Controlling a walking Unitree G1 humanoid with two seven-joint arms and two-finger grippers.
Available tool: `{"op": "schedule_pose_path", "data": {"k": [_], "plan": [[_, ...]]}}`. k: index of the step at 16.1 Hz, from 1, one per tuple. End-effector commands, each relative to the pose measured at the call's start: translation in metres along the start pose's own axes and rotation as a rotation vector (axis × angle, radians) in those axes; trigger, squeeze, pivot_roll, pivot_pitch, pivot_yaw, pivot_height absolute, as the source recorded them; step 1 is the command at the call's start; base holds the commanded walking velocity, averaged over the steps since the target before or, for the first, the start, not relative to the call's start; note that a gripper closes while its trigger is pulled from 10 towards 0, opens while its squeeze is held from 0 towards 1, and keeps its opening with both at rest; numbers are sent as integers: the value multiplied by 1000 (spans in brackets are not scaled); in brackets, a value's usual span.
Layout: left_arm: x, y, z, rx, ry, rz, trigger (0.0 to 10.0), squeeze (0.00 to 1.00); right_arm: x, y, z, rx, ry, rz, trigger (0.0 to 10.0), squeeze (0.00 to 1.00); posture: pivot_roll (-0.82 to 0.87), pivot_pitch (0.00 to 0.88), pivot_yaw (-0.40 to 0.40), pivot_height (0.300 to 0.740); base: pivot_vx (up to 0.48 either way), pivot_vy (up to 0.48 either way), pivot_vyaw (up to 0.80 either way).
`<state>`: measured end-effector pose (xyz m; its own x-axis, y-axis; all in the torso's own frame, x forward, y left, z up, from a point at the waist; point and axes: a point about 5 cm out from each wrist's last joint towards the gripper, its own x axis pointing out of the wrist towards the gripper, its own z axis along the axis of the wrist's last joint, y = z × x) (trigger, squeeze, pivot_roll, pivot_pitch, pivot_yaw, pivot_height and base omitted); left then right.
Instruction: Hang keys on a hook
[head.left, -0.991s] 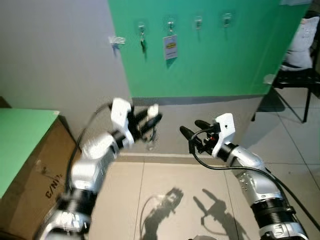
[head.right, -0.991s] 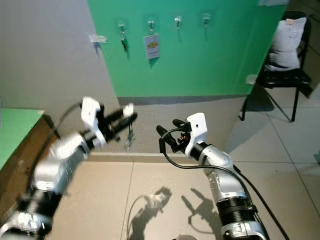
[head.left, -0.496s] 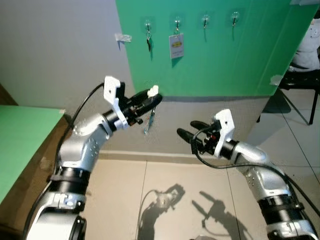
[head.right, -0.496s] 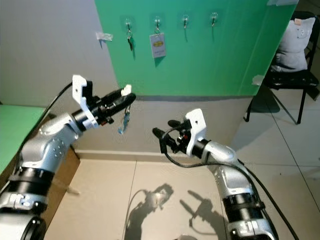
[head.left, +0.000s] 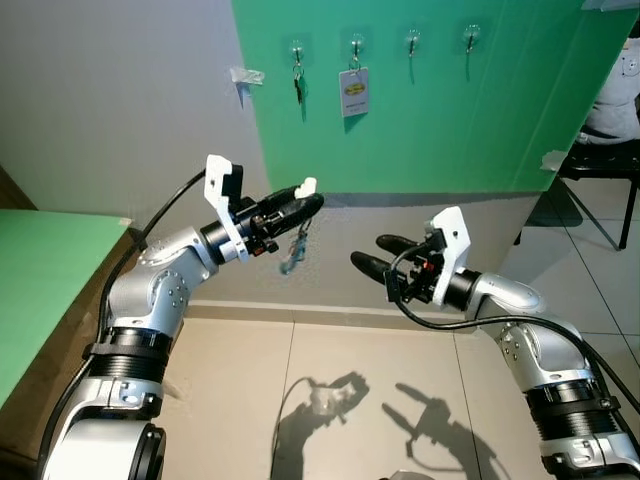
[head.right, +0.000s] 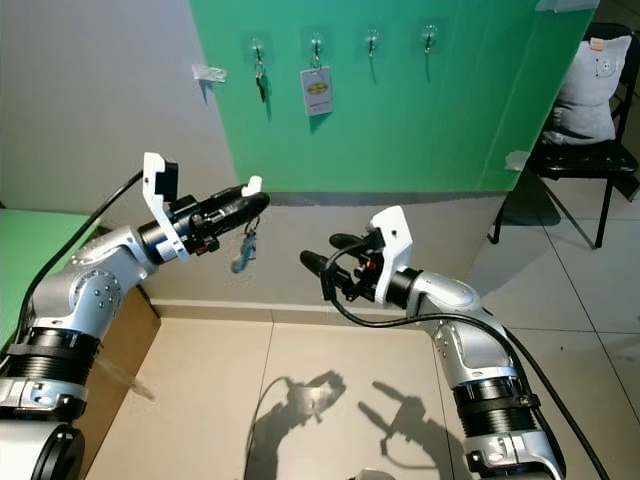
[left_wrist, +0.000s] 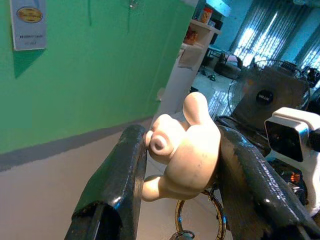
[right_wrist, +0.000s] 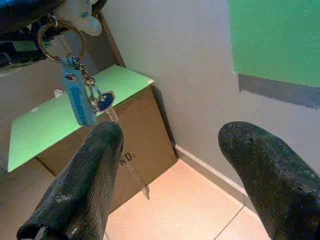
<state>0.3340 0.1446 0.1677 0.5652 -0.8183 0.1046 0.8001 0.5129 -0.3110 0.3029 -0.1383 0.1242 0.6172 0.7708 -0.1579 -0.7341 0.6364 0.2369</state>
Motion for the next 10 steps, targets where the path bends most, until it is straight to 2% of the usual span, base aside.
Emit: {"op": "schedule_pose_path", "data": {"k": [1,6,10], "plan": [[1,0,8,19,-10,-7,0,0,5,7,12,-27,-22,48,10000,0,-217,0,88,740,0,0,0],[2,1,8,-15,-28,-11,0,0,11,20,26,-5,-63,115,10000,0,-218,0,91,740,0,0,0],[4,0,13,-30,-57,-19,0,0,15,25,27,-7,-59,129,10000,0,-218,0,92,740,0,0,0]]}}
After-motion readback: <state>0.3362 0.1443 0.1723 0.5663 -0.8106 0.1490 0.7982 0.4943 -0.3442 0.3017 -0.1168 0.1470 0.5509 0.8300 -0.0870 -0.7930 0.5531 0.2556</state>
